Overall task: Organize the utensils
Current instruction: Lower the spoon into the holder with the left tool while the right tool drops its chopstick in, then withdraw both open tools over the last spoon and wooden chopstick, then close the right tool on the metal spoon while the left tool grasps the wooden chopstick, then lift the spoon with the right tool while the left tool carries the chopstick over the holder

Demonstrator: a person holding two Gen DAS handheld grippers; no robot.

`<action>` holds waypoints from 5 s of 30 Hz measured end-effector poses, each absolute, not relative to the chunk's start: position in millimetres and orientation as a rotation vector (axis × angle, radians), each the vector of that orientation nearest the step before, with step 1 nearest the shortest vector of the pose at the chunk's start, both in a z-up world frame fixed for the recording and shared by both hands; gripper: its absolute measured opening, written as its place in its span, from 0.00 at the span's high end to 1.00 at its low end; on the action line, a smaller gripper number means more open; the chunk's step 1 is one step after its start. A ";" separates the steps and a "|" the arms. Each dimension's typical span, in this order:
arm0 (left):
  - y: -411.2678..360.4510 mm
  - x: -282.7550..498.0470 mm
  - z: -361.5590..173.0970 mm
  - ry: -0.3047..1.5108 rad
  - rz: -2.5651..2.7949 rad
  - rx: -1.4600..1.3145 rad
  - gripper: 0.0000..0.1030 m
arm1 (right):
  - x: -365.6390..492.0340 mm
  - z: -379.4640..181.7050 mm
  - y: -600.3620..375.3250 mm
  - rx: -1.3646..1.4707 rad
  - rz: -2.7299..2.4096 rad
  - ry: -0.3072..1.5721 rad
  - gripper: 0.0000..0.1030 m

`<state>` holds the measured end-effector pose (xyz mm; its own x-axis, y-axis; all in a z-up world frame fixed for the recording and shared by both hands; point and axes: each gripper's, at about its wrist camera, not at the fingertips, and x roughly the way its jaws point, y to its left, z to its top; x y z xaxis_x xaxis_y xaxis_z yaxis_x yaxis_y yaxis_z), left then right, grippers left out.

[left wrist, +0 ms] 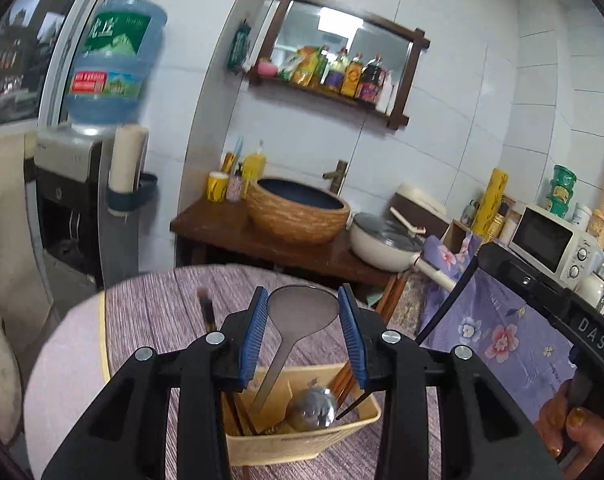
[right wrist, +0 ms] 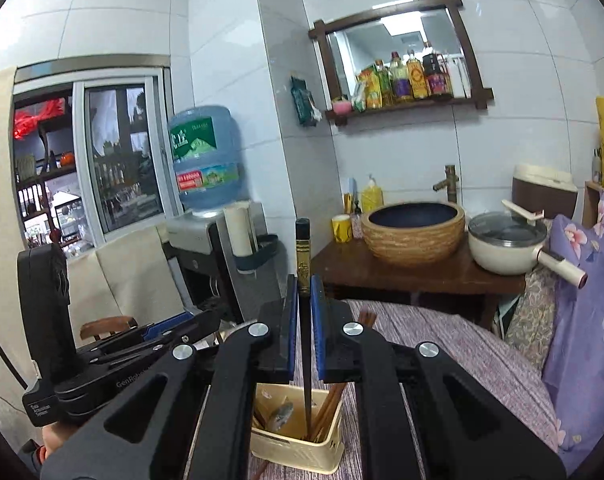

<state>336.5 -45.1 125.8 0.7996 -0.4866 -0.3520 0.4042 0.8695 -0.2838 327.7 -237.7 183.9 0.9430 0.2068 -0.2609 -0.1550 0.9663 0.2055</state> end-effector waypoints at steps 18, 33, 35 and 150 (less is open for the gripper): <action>-38.6 341.4 58.0 0.567 -0.439 -0.198 0.65 | 346.3 121.2 -233.7 0.220 0.176 0.405 0.92; 2.5 273.1 69.3 0.491 -0.340 -0.230 0.05 | 287.3 119.7 -230.0 0.138 0.173 0.375 0.28; 13.1 263.6 60.1 0.509 -0.301 -0.235 0.05 | 277.1 108.9 -225.8 0.128 0.180 0.414 0.25; -19.7 220.2 73.5 0.517 -0.312 -0.065 0.93 | 230.2 42.2 -209.7 0.205 0.219 0.631 0.63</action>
